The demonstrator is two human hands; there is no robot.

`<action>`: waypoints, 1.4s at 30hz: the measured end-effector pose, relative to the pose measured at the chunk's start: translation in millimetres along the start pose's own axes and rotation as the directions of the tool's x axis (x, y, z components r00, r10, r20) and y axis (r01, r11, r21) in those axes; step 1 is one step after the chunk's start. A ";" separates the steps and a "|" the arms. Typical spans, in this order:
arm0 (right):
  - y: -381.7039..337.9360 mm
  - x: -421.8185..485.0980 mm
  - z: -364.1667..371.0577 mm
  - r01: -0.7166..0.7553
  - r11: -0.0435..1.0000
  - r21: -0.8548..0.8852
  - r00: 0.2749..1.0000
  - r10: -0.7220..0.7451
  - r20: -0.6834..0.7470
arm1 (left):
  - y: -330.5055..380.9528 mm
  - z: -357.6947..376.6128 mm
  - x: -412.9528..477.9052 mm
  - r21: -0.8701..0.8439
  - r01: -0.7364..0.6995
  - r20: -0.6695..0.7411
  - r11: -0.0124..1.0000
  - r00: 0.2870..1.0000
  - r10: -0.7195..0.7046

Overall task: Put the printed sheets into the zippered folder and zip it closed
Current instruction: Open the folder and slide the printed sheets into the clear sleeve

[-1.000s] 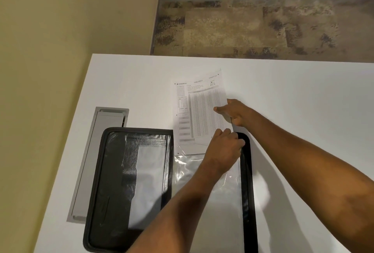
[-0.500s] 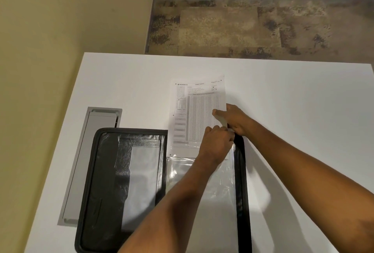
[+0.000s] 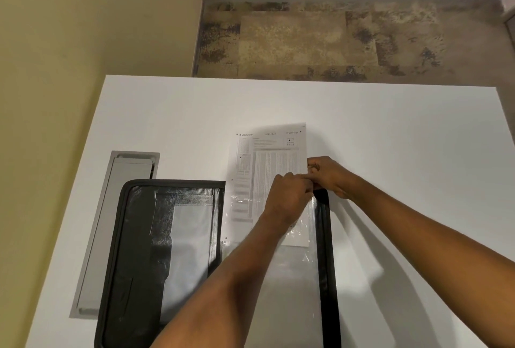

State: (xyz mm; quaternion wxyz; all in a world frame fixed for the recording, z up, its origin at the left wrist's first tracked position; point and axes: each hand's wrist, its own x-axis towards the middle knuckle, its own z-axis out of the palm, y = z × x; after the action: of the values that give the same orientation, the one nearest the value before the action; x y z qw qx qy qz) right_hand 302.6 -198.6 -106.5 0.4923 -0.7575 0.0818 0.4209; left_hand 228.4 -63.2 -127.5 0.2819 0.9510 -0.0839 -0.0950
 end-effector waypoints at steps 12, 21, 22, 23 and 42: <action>-36.1 57.1 -16.0 0.037 0.997 -0.062 0.943 -0.056 -0.328 | 9.7 8.0 4.9 0.114 -0.047 -0.022 0.992 0.999 0.049; -14.4 39.7 -14.6 -0.048 0.988 -0.147 0.997 0.038 -0.070 | 3.1 19.4 1.1 0.197 -0.069 -0.007 0.978 0.997 0.071; -10.5 39.5 -15.8 -0.064 0.986 -0.155 0.997 0.059 -0.040 | 3.1 18.9 0.9 0.200 -0.063 0.009 0.978 0.998 0.062; -7.9 38.8 -16.6 -0.068 0.987 -0.143 0.998 0.065 -0.028 | 2.8 18.4 1.2 0.205 -0.058 0.030 0.977 0.998 0.053; -10.1 29.8 -14.2 0.233 0.889 -0.394 0.965 -0.262 -0.020 | 10.6 16.7 1.4 0.180 -0.055 -0.057 0.982 0.996 0.067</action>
State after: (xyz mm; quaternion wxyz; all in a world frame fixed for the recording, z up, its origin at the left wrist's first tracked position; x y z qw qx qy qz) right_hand 334.8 -196.4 -118.7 0.3785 -0.8589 -0.0829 0.3348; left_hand 224.8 -81.0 -135.6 0.2011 0.9719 -0.1123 -0.0485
